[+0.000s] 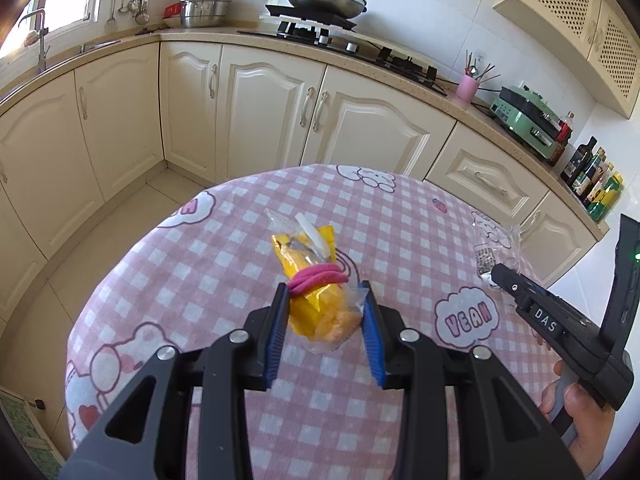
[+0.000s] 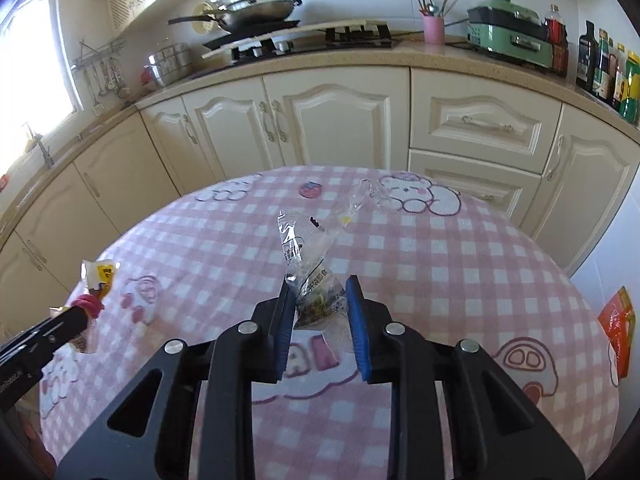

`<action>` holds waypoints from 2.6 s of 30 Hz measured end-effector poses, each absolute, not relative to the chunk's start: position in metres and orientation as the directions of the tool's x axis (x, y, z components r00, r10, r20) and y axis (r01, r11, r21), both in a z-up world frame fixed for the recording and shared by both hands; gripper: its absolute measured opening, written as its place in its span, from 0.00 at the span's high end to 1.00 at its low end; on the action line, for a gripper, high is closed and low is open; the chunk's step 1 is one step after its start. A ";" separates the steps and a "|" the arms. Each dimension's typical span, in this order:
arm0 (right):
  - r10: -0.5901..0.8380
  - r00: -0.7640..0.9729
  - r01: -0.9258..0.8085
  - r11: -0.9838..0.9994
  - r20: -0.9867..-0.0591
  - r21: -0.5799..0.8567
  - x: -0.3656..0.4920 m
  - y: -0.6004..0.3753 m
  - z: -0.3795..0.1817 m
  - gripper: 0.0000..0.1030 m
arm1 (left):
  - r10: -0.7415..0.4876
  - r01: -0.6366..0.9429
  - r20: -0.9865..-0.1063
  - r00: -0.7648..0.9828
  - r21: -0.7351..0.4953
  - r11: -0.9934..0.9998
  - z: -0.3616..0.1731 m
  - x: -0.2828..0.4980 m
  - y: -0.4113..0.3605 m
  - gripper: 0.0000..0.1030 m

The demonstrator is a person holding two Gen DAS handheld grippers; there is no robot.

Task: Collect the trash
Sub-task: 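Grasp the yellow candy wrapper with the left tool while the right tool grasps the clear bag, then carry the yellow wrapper and clear bag over the blue bucket, then open both tools to drop the wrapper and bag into the bucket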

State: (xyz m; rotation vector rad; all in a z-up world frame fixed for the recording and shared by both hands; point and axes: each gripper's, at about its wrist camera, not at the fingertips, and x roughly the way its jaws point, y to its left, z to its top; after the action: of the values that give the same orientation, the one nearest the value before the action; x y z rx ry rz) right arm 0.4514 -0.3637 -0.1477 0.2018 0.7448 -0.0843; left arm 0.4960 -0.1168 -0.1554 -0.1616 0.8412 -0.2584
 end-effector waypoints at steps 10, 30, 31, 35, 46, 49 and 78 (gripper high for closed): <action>0.173 0.762 -0.074 0.981 -0.624 0.182 0.400 -0.252 -0.115 0.77 | -0.252 0.101 -0.683 0.686 -0.254 0.962 -0.128 0.441 -0.055 0.67; 0.379 0.647 -0.378 0.913 -0.661 0.153 0.329 -0.016 -0.133 0.77 | -0.135 -0.117 -0.699 0.702 -0.300 0.947 -0.154 0.321 0.151 0.67; 0.384 0.636 -0.388 0.909 -0.669 0.153 0.327 -0.008 -0.138 0.77 | -0.130 -0.133 -0.706 0.696 -0.306 0.943 -0.160 0.317 0.162 0.67; 0.399 0.587 -0.424 0.893 -0.704 0.152 0.326 0.029 -0.159 0.77 | -0.113 -0.191 -0.739 0.665 -0.314 0.930 -0.185 0.305 0.201 0.67; 0.388 0.480 -0.460 0.875 -0.787 0.150 0.333 0.090 -0.220 0.77 | -0.079 -0.303 -0.824 0.561 -0.293 0.907 -0.253 0.303 0.265 0.67; 0.381 0.469 -0.457 0.877 -0.796 0.150 0.336 0.098 -0.230 0.77 | -0.078 -0.309 -0.833 0.547 -0.288 0.906 -0.263 0.312 0.270 0.67; 0.431 0.430 -0.479 0.854 -0.793 0.204 0.347 0.131 -0.243 0.72 | -0.025 -0.401 -0.826 0.564 -0.300 0.865 -0.269 0.300 0.317 0.43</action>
State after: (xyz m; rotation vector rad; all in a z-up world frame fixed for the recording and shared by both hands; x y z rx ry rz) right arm 0.3470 0.1314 -0.2429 -0.0545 0.9724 0.5676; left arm 0.2997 0.3167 -0.2686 -0.4944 0.9552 0.2320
